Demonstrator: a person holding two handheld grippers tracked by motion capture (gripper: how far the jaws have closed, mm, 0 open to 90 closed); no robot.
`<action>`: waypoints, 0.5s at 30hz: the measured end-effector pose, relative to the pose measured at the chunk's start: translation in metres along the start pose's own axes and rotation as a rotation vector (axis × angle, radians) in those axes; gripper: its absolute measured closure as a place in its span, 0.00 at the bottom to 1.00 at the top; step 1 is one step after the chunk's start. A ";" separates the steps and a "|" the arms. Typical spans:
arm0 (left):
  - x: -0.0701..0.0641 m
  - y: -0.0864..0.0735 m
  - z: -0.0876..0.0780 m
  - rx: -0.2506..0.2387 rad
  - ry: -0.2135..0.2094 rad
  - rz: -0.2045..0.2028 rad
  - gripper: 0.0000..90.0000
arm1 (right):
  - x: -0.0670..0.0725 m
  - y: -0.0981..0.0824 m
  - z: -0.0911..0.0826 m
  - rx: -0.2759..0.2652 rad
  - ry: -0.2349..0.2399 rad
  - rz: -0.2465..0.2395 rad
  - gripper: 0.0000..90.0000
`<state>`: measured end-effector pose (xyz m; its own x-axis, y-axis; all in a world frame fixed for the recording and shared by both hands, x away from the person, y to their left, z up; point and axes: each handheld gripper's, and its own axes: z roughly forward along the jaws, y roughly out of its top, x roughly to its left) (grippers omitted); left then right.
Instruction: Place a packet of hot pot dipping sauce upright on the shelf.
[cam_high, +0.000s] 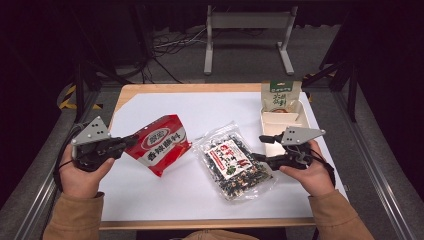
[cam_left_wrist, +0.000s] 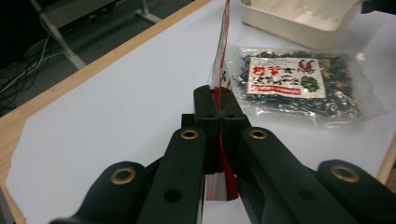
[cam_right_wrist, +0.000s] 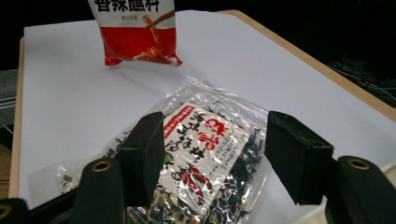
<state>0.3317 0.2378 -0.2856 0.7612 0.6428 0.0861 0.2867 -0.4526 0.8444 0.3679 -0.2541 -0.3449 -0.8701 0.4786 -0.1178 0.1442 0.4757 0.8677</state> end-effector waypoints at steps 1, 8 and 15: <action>-0.004 0.003 -0.003 -0.004 -0.019 0.021 1.00 | 0.004 0.004 0.003 -0.003 0.017 -0.012 0.42; -0.017 0.011 -0.008 0.011 -0.071 0.099 1.00 | 0.017 0.015 0.014 -0.006 0.070 -0.033 0.42; -0.026 0.016 -0.007 0.006 -0.134 0.143 1.00 | 0.030 0.026 0.029 -0.010 0.130 -0.059 0.42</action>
<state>0.3123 0.2184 -0.2704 0.8650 0.4837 0.1334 0.1732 -0.5373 0.8254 0.3590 -0.2061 -0.3401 -0.9306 0.3505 -0.1057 0.0871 0.4923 0.8660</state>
